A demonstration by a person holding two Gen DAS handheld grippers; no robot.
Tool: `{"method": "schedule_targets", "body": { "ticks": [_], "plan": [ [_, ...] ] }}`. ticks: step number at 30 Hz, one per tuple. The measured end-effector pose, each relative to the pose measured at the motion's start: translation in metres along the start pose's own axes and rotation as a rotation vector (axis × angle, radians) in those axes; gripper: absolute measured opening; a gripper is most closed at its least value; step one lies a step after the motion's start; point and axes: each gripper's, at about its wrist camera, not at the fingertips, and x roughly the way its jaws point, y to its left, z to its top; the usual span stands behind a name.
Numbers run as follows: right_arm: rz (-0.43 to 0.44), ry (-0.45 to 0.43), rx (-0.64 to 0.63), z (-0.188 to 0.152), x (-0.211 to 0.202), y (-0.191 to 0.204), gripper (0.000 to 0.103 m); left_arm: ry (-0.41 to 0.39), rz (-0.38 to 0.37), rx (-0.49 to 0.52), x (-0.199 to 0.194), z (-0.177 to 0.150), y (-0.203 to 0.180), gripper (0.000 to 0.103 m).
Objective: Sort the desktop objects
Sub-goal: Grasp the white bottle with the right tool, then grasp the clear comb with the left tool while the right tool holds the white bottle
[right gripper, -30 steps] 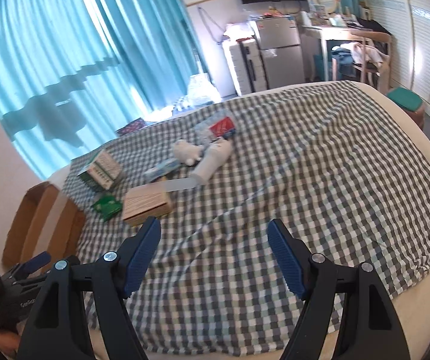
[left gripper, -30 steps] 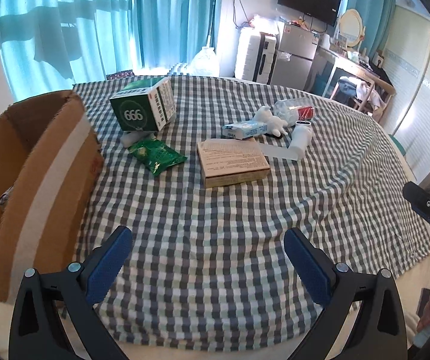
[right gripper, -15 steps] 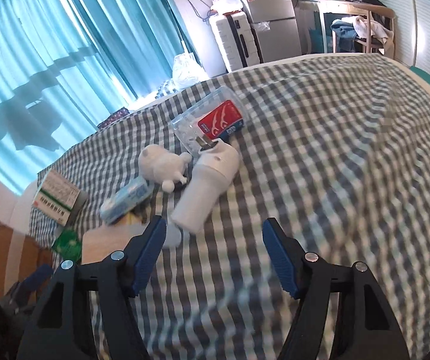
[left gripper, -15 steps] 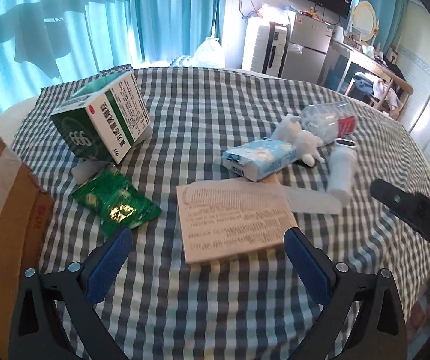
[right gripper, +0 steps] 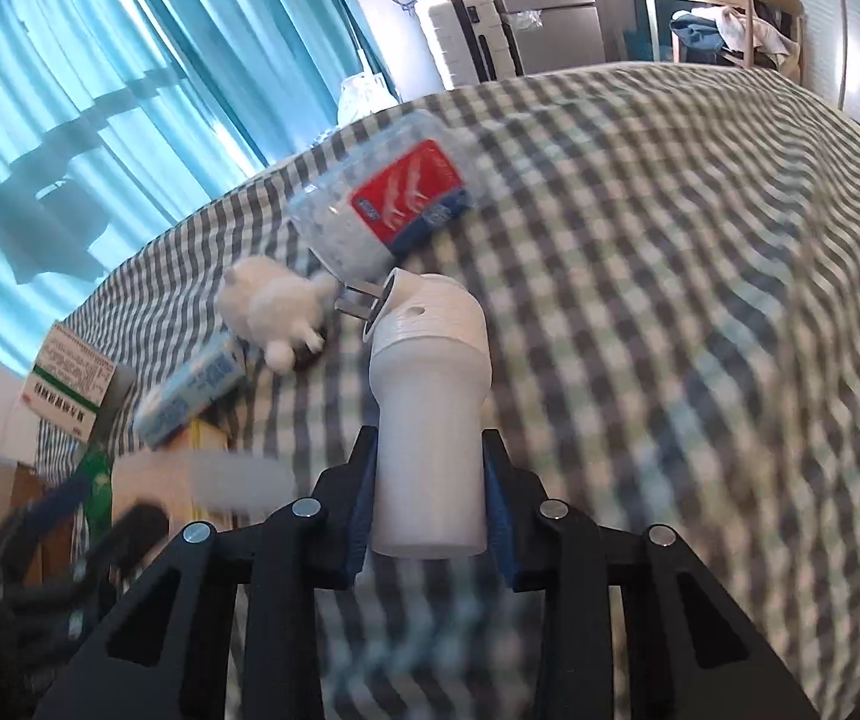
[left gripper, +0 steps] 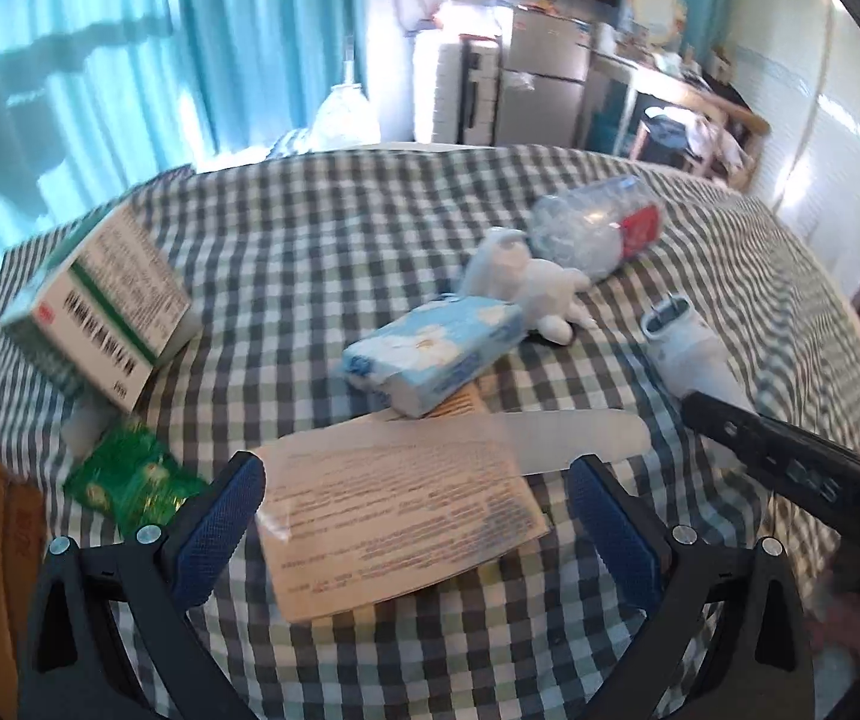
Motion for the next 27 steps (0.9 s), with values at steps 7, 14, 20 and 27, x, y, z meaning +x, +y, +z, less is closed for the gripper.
{"method": "schedule_targets", "body": {
  "ticks": [7, 14, 20, 27],
  "plan": [
    [0.014, 0.044, 0.057, -0.050, -0.043, -0.040, 0.032, -0.015, -0.102, 0.320, 0.014, 0.013, -0.043, 0.103],
    [0.036, 0.065, 0.071, -0.064, -0.055, -0.035, 0.032, 0.027, -0.087, 0.519, 0.034, 0.021, -0.063, 0.065],
    [0.046, 0.070, 0.096, -0.064, -0.060, -0.036, 0.032, 0.185, -0.114, 0.505, 0.035, 0.022, -0.056, 0.002],
    [0.043, 0.048, 0.105, -0.068, -0.080, -0.040, 0.032, 0.223, -0.149, 0.320, 0.005, -0.021, -0.021, 0.002]
  ]
}}
